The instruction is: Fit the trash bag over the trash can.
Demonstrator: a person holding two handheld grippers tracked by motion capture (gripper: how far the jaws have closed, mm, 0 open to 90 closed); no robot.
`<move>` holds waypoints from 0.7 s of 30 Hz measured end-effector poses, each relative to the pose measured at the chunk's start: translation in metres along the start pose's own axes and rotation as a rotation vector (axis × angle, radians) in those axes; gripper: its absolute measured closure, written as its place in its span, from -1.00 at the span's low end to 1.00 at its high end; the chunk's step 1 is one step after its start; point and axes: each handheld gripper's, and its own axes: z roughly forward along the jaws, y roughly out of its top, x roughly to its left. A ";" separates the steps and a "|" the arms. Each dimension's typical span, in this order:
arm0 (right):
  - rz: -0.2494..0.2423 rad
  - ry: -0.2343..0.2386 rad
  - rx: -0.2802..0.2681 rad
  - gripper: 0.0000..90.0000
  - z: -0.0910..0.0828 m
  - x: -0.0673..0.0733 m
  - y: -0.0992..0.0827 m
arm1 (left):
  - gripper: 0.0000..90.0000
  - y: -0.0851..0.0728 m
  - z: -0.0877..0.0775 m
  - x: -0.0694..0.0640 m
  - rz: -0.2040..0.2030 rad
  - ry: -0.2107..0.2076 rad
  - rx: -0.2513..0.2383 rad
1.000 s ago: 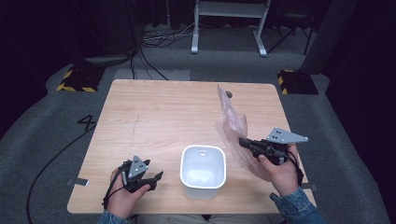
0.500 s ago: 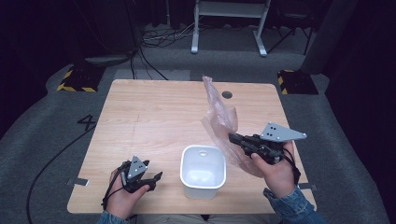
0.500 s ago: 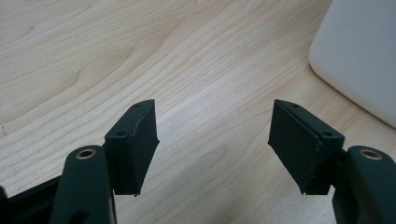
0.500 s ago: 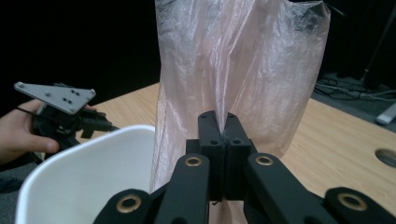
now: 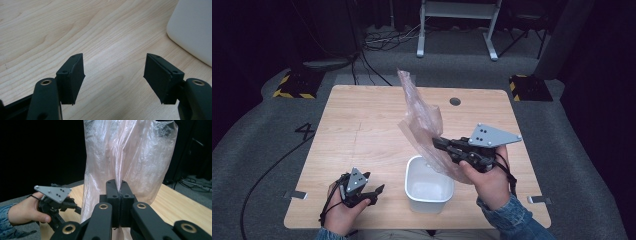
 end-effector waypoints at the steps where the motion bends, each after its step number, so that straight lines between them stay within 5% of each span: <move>1: -0.010 0.005 -0.002 1.00 0.003 0.003 0.002 | -0.27 0.000 0.000 0.000 0.001 -0.001 0.001; 21: -0.045 0.081 -0.045 1.00 0.056 0.040 0.018 | -0.27 0.001 0.001 0.000 0.003 -0.009 -0.002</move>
